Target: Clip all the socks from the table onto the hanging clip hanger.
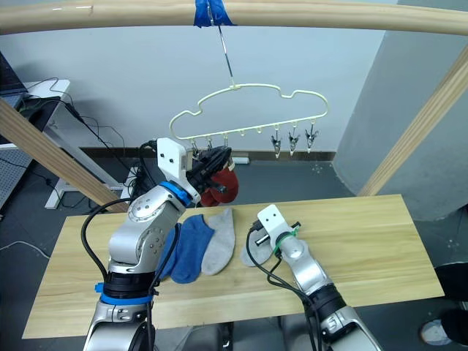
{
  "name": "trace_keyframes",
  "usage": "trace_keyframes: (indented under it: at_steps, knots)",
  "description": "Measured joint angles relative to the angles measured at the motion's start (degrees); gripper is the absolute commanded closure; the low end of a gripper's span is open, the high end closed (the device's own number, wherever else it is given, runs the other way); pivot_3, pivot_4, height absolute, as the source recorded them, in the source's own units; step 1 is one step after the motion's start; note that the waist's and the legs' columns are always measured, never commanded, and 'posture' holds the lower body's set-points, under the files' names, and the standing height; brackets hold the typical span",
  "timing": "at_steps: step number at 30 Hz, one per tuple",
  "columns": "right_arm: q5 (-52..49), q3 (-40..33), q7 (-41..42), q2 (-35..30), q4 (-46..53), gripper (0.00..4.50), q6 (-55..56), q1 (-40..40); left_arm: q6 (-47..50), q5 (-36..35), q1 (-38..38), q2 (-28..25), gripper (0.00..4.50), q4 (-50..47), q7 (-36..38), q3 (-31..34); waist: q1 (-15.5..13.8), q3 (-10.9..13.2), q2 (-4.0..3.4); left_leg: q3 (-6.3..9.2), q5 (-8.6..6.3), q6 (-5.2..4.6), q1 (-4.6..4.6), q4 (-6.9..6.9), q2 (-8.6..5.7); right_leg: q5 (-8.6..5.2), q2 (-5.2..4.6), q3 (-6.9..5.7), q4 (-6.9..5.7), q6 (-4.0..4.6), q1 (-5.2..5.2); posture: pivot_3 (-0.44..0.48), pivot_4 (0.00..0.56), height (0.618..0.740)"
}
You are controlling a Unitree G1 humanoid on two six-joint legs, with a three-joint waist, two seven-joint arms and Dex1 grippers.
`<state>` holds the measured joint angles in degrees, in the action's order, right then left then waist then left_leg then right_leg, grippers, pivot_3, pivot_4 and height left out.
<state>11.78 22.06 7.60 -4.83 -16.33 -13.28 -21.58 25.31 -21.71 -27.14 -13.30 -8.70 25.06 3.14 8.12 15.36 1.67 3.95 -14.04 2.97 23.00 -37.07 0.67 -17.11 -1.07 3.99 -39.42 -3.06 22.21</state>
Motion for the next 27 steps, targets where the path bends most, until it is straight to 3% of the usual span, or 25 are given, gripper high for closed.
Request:
trace_keyframes:
  at_steps: [5,15,27]
  knots:
    - [4.6,1.9,-0.5,-1.7,4.4,4.5,9.3,-1.9,3.0,-3.2,-1.2,0.0,4.43,-0.1,0.7,0.5,0.2,0.0,0.0,0.01,0.0,0.01,0.0,0.02,0.02,0.0,0.02,0.0,0.02,0.0,0.01,-0.203,0.24,0.74]
    - [9.4,1.9,-5.2,-1.6,3.3,4.5,22.6,-2.7,4.6,-5.2,-1.8,-1.3,4.43,-0.1,0.8,1.3,0.1,0.0,0.0,0.0,0.0,0.0,0.01,0.03,0.02,0.0,-0.01,0.01,0.07,0.0,0.0,-0.204,0.242,0.74]
    - [9.5,1.6,-5.3,0.6,-0.5,4.5,25.2,-6.1,5.3,-5.5,-1.8,-1.5,4.43,-0.5,0.8,1.3,0.1,0.0,0.0,0.0,0.0,0.01,0.01,0.02,0.02,0.0,-0.01,0.01,0.06,0.01,0.0,-0.198,0.236,0.74]
